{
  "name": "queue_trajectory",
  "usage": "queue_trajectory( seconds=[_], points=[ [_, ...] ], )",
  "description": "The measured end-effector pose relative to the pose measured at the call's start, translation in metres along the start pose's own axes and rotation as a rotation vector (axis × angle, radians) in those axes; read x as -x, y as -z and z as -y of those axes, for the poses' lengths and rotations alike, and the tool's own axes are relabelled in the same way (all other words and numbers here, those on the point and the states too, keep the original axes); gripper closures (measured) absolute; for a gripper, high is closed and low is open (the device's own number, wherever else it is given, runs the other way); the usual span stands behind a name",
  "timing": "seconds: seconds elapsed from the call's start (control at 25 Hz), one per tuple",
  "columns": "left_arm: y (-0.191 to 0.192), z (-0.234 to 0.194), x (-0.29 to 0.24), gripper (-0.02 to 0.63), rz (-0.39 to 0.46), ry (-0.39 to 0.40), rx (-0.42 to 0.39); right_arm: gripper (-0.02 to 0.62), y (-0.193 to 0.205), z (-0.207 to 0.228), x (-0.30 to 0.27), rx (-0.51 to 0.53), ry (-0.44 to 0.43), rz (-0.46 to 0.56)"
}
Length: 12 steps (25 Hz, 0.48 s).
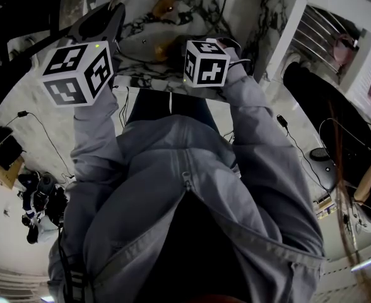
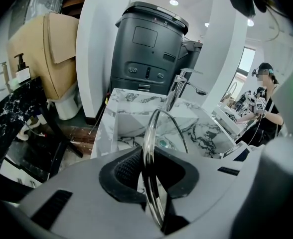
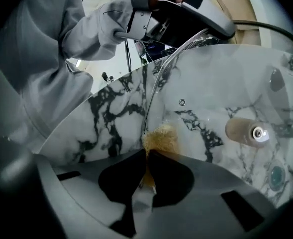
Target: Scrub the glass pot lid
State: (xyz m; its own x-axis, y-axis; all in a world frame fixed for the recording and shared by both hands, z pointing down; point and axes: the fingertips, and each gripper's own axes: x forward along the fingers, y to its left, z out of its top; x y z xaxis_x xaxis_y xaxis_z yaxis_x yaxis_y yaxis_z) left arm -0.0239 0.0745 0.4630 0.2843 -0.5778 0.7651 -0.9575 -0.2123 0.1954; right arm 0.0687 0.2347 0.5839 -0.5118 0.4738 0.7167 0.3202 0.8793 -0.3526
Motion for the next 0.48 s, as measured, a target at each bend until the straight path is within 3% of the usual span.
queue_trajectory(
  seconds=[0.12,0.24,0.36,0.48],
  points=[
    [-0.001,0.001,0.0,0.538,-0.001,0.001,-0.011,0.551,-0.002,-0.006,0.005,-0.022,-0.073,0.013],
    [-0.002,0.002,-0.001,0.538,-0.004,0.002,-0.018,0.551,-0.006,-0.009,0.015,-0.023,-0.08,0.027],
    [-0.002,0.001,-0.001,0.538,-0.004,0.002,-0.018,0.551,-0.012,-0.003,0.034,-0.035,-0.02,0.064],
    [-0.002,0.002,-0.002,0.537,-0.007,0.003,-0.018,0.551,-0.016,0.014,0.063,-0.067,0.096,0.132]
  ],
)
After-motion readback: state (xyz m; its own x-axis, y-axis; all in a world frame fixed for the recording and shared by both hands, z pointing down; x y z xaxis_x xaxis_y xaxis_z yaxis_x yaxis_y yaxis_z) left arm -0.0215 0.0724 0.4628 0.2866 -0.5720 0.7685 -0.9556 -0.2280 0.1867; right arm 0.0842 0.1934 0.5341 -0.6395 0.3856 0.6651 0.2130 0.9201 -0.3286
